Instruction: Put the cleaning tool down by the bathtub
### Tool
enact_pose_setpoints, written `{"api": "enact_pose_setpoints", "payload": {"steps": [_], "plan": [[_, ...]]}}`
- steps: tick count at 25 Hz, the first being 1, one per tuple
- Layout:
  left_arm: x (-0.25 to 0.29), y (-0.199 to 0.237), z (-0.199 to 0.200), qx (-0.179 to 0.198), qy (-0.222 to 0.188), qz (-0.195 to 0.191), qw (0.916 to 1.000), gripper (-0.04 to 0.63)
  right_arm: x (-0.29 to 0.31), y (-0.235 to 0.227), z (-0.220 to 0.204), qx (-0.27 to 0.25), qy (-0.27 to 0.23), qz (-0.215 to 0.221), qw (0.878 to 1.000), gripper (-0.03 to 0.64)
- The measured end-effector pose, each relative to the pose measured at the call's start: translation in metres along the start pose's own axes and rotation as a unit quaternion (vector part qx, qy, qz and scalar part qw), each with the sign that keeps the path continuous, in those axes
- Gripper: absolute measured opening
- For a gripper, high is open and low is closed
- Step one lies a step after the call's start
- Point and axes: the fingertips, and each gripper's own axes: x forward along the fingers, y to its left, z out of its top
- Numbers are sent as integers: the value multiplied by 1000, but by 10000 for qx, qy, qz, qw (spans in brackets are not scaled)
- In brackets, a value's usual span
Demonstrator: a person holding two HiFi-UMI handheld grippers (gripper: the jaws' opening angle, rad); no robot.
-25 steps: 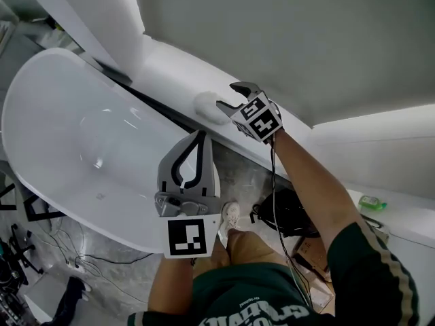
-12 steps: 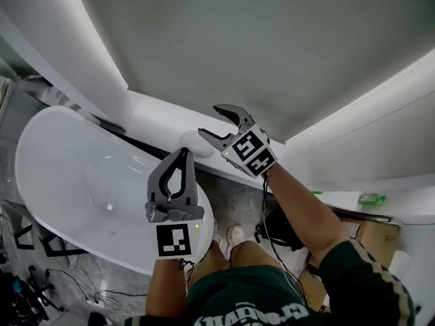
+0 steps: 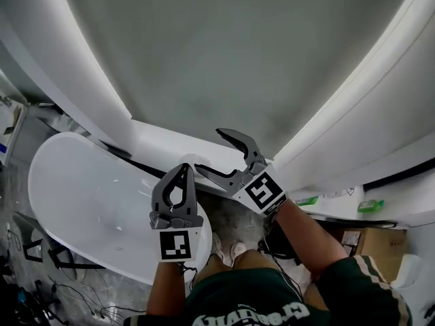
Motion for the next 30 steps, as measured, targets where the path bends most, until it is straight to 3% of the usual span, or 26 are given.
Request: {"api": "enact_pose_setpoints", "payload": {"steps": [10,20,26,30], "plan": [[-19,-40,36,-10,-194,-98,9998,9,-81,10,44,85,-922,-280,9953,388],[-40,-57,69,217,-434,-119,9988,9,-149,36,76,-415,-1199,-775,9889,387],[-43,-80,74,278,-411,-212,9985,8,-166,40,75,-193,-1322,-768,9881,385],[-47,-92,76,297,-405,-225,9985,9,-179,44,75,139,-1402,-537,9886,382]]}}
